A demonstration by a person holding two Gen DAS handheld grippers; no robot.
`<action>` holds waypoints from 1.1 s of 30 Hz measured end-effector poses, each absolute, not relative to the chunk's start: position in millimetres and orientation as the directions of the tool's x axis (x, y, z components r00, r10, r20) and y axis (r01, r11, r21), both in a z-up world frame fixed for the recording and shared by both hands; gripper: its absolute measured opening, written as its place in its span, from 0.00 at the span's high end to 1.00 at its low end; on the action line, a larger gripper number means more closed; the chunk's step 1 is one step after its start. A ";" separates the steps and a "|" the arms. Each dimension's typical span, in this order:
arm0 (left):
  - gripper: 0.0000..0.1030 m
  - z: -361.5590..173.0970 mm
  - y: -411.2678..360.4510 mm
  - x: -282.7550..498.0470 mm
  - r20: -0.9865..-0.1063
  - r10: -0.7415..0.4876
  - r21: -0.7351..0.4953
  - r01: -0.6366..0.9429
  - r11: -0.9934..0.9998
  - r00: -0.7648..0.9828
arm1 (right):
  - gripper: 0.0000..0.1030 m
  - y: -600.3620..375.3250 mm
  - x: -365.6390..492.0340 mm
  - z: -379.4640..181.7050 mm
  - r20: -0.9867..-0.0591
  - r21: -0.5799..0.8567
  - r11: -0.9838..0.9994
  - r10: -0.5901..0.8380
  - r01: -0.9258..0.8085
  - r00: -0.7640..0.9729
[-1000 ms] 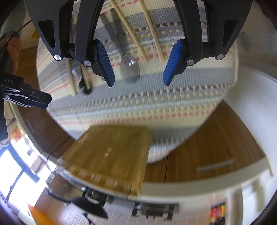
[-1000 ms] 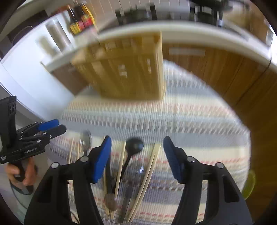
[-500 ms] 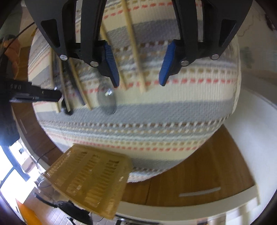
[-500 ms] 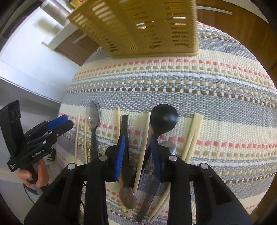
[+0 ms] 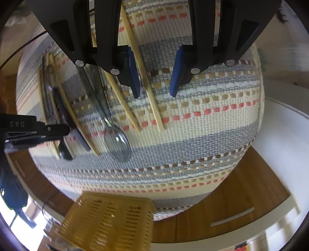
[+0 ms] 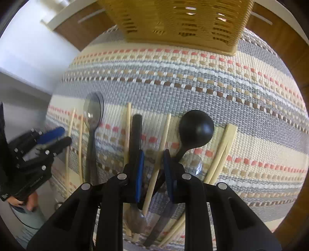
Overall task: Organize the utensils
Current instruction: 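Lift both chopsticks and carry them over the yellow basket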
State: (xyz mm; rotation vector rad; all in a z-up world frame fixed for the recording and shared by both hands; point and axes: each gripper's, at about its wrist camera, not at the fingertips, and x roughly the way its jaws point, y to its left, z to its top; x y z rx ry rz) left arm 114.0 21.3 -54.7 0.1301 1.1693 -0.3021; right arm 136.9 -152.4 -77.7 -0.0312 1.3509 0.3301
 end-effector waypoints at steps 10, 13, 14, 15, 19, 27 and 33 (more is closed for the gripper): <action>0.95 -57.0 -26.8 101.0 -0.921 -0.027 0.129 0.371 0.920 0.389 | 0.96 -130.5 121.6 -81.6 -0.957 0.114 0.946 0.187 -0.304 0.223; 0.96 -51.8 -28.3 95.5 -0.909 -0.016 0.144 0.350 0.926 0.418 | 0.96 -136.9 115.8 -72.3 -0.937 0.160 0.936 0.244 -0.315 0.249; 0.96 -45.7 -27.4 93.2 -0.901 -0.033 0.132 0.346 0.929 0.432 | 0.96 -137.7 113.4 -67.3 -0.929 0.166 0.933 0.257 -0.321 0.266; 0.96 -40.2 -24.7 91.8 -0.895 -0.053 0.113 0.341 0.933 0.442 | 0.96 -137.6 110.9 -60.9 -0.918 0.178 0.927 0.278 -0.332 0.284; 0.96 5.4 -12.5 84.9 -0.823 -0.178 0.001 0.315 0.949 0.539 | 0.96 -162.0 108.6 -28.4 -0.866 0.193 0.905 0.339 -0.378 0.368; 0.96 121.3 7.0 86.1 -0.550 -0.377 -0.181 0.335 0.925 0.745 | 0.96 -188.5 82.9 74.3 -0.664 0.190 0.877 0.446 -0.441 0.600; 0.96 187.8 -11.8 107.9 -0.345 -0.407 -0.191 0.361 0.913 0.846 | 0.96 -219.2 96.2 142.3 -0.459 0.205 0.877 0.479 -0.435 0.748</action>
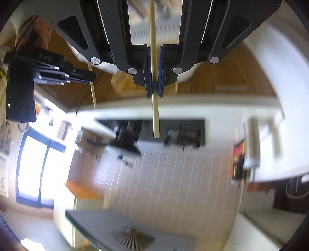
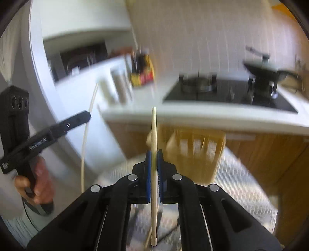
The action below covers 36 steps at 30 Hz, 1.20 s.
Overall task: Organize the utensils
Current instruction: 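Lift both chopsticks and carry them over the yellow basket, then open both grippers to drop the chopsticks into the basket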
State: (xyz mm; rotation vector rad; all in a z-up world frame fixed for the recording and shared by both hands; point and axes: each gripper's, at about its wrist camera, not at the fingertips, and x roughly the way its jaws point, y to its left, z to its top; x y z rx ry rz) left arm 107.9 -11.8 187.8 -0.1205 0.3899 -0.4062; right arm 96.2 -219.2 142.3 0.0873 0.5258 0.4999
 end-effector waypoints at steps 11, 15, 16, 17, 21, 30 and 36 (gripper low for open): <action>0.96 204.5 -54.1 166.0 -0.094 -0.378 -0.152 0.362 0.920 0.921 | 0.96 -251.3 151.2 201.9 -0.186 0.131 0.958 0.277 -0.256 0.943; 0.96 191.3 -53.8 190.4 -0.052 -0.364 -0.179 0.350 0.920 0.930 | 0.96 -250.9 170.6 195.0 -0.115 0.059 0.982 0.184 -0.178 0.976; 0.96 186.7 -53.8 197.4 -0.044 -0.361 -0.182 0.348 0.920 0.931 | 0.96 -251.4 174.4 193.6 -0.113 0.055 0.983 0.179 -0.173 0.977; 0.96 182.1 -52.5 203.2 -0.041 -0.356 -0.184 0.343 0.921 0.933 | 0.96 -250.6 182.2 188.5 -0.115 0.050 0.985 0.170 -0.165 0.979; 0.96 161.5 -52.3 218.0 -0.042 -0.354 -0.192 0.340 0.921 0.934 | 0.96 -249.3 201.8 167.3 -0.122 0.055 0.986 0.162 -0.156 0.979; 0.96 126.5 -47.7 240.4 -0.066 -0.296 -0.197 0.279 0.940 0.953 | 0.96 -254.7 224.8 121.2 -0.163 0.096 0.987 0.141 -0.126 0.977; 0.95 114.1 -43.1 244.7 -0.090 -0.290 -0.203 0.267 0.942 0.953 | 0.95 -248.2 219.0 112.8 -0.169 0.060 0.991 0.131 -0.123 0.977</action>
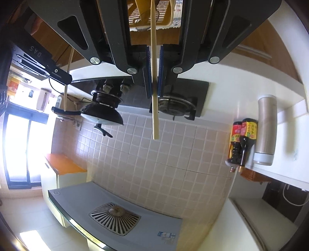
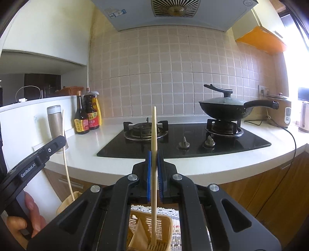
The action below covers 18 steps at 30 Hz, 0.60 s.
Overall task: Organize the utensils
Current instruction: 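Open both grippers to drop the chopsticks into the basket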
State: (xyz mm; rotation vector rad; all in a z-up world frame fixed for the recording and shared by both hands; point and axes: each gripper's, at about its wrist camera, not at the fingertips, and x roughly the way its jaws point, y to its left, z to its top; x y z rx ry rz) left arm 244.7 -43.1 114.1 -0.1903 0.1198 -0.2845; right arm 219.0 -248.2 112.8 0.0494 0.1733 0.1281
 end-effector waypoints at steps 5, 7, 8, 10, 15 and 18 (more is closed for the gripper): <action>0.80 114.1 -37.6 234.1 -0.136 -0.338 -0.208 0.307 0.929 0.931 | 0.88 -253.5 203.8 111.5 -0.234 0.089 0.976 0.214 -0.198 0.948; 0.72 117.5 -33.4 226.5 -0.154 -0.365 -0.215 0.330 0.919 0.918 | 0.85 -257.7 193.6 112.2 -0.251 0.102 0.972 0.233 -0.213 0.940; 0.57 120.2 -30.7 221.6 -0.171 -0.389 -0.225 0.349 0.910 0.905 | 0.78 -260.4 187.5 112.5 -0.262 0.109 0.969 0.244 -0.222 0.934; 0.26 126.5 -24.7 210.4 -0.195 -0.437 -0.251 0.386 0.888 0.878 | 0.50 -266.3 175.2 111.9 -0.307 0.138 0.957 0.285 -0.253 0.908; 0.18 148.1 -16.4 174.6 -0.270 -0.464 -0.224 0.413 0.883 0.844 | 0.34 -277.9 130.0 112.3 -0.357 0.180 0.938 0.342 -0.295 0.869; 0.18 159.4 -8.4 154.3 -0.318 -0.452 -0.220 0.398 0.890 0.834 | 0.34 -281.7 110.6 113.3 -0.418 0.175 0.948 0.317 -0.267 0.852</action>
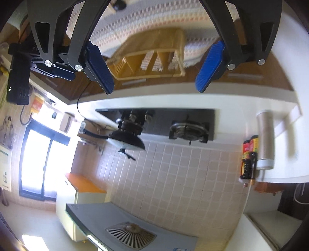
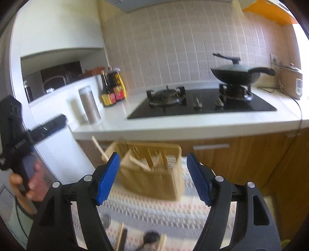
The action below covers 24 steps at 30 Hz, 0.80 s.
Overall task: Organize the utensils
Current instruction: 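Open both grippers to drop the chopsticks into the basket, then grasp a clear spoon with the left gripper while the right gripper reaches for the black ladle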
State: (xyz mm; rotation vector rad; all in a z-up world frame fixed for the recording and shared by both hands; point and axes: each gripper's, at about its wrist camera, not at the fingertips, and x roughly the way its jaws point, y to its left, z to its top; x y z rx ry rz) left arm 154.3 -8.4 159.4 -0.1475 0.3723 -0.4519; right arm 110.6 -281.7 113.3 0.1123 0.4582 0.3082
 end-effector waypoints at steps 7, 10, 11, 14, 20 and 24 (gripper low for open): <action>0.18 170.0 4.4 119.6 -0.458 -0.389 -0.189 0.340 0.921 0.799 | 0.35 -279.5 85.2 106.5 -0.602 0.155 0.964 0.266 -0.216 0.753; 0.18 155.6 2.3 112.2 -0.545 -0.353 -0.138 0.333 0.933 0.761 | 0.38 -277.5 82.5 94.1 -0.671 0.158 0.967 0.255 -0.202 0.697; 0.19 150.3 1.9 110.7 -0.562 -0.348 -0.131 0.335 0.933 0.750 | 0.40 -277.0 81.4 88.4 -0.691 0.155 0.969 0.247 -0.195 0.679; 0.20 115.3 0.0 110.7 -0.650 -0.317 -0.103 0.334 0.937 0.691 | 0.41 -271.8 84.4 66.4 -0.756 0.142 0.973 0.227 -0.184 0.614; 0.47 29.5 -6.6 120.3 -0.812 -0.343 -0.168 0.373 0.912 0.472 | 0.57 -262.0 98.7 13.9 -0.853 0.207 0.961 0.268 -0.181 0.449; 0.62 -12.2 -13.8 117.6 -0.862 -0.352 -0.196 0.400 0.895 0.366 | 0.65 -250.9 109.7 -13.2 -0.879 0.260 0.949 0.310 -0.182 0.362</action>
